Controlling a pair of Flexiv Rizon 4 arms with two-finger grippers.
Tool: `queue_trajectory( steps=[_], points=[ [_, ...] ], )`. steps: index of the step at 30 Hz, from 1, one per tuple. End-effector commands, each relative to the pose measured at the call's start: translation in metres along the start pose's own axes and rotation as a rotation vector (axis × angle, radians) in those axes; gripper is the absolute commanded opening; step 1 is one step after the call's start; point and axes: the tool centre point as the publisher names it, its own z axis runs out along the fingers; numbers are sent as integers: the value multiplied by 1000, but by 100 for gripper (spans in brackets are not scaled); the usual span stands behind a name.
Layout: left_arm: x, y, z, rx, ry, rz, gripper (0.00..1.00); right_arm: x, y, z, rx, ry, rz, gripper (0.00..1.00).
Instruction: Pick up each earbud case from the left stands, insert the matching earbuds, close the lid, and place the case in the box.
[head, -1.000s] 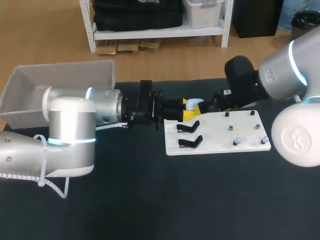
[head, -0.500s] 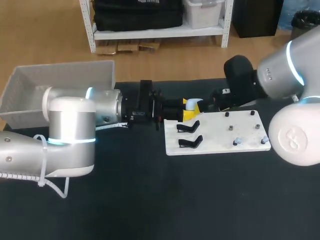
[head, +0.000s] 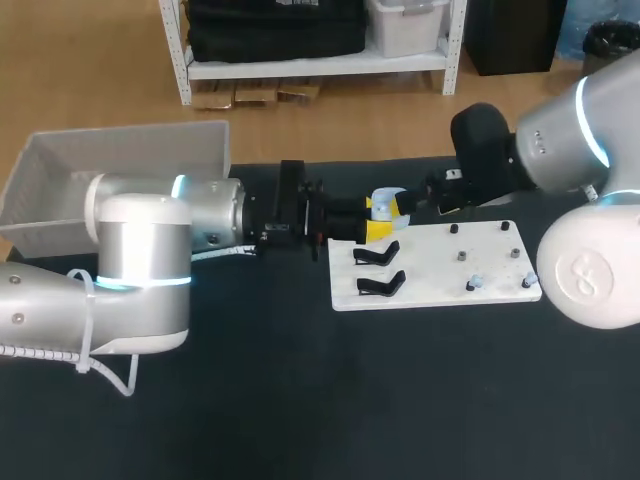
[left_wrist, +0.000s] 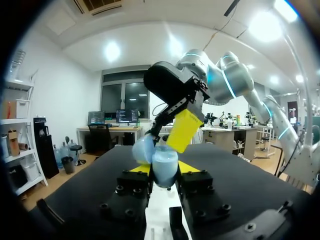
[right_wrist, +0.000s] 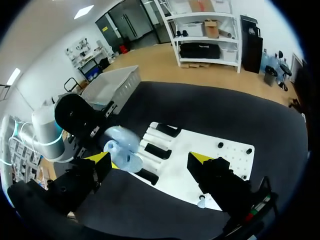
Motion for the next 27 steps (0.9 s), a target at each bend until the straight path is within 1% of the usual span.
queue_trajectory(
  steps=[1,4,6,9,12,17,20,22,27],
  points=[
    [1,-2,0,-8,-3,3,0,-4,0,-5,0,-7,5,100],
    [1,-2,0,-8,-3,3,0,-10,-2,-14,6,-21,0,100],
    [1,-2,0,-8,-3,3,0,-13,-5,-22,31,-24,-21,100],
    [1,-2,0,-8,-3,3,0,-14,-17,-38,94,-8,-47,100],
    [1,-2,0,-8,-3,3,0,-11,-33,-49,175,48,-58,100],
    [1,-2,0,-8,-3,3,0,5,-61,-61,308,174,-44,100],
    [1,-2,0,-8,-3,3,0,18,-77,-62,367,253,-22,100],
    [1,-2,0,-8,-3,3,0,28,-87,-62,399,296,-11,100],
    [1,-2,0,-8,-3,3,0,53,-106,-61,435,370,27,100]
  ],
)
